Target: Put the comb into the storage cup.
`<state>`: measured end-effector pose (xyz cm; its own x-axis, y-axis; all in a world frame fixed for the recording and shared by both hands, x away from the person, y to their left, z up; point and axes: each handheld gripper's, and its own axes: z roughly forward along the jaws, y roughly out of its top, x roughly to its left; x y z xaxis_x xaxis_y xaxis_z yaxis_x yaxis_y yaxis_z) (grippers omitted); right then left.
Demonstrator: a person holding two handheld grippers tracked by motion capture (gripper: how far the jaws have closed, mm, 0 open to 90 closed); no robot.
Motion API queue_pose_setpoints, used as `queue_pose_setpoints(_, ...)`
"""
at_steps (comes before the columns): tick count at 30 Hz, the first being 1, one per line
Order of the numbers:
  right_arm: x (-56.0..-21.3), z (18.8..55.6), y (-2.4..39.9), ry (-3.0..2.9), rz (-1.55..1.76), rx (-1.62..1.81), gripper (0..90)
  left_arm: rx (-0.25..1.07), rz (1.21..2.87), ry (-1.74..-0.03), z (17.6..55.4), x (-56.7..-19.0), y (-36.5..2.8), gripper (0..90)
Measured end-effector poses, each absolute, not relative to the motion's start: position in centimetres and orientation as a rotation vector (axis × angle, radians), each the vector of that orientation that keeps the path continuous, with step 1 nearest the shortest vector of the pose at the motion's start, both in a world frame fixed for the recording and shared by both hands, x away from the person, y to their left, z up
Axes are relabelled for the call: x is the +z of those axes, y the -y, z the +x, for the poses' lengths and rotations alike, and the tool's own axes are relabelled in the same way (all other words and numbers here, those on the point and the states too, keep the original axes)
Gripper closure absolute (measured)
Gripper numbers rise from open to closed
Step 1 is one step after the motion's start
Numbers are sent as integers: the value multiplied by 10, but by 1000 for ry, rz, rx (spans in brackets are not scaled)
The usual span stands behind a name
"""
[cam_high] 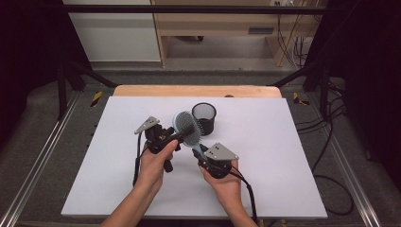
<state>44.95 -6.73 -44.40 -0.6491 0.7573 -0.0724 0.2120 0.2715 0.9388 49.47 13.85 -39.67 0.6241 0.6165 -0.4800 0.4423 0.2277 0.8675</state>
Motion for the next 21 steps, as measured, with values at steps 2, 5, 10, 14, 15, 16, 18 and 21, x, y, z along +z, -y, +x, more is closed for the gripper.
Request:
queue_pose_setpoints(2, -445, 450, 67, -2034, 884, 1369, 695, 155, 1402, -970, 494, -396, -136, 495)
queue_pose_setpoints(5, -445, 450, 67, -2035, 893, 1365, 694, 148, 1402, -965, 493, -395, -135, 512)
queue_pose_setpoints(10, -442, 450, 68, -2031, 904, 1377, 693, 162, 1411, -950, 490, -388, -132, 526)
queue_pose_setpoints(14, -439, 450, 70, -2007, 914, 1404, 684, 181, 1424, -924, 490, -381, -129, 530)
queue_pose_setpoints(15, -438, 451, 71, -2003, 920, 1414, 641, 189, 1419, -923, 491, -379, -129, 530)
queue_pose_setpoints(16, -437, 451, 72, -2000, 934, 1429, 560, 192, 1413, -921, 492, -377, -129, 530)
queue_pose_setpoints(18, -434, 453, 76, -2001, 965, 1445, 430, 197, 1405, -917, 495, -374, -130, 529)
queue_pose_setpoints(21, -433, 454, 82, -2035, 981, 1407, 281, 213, 1400, -903, 500, -367, -131, 528)
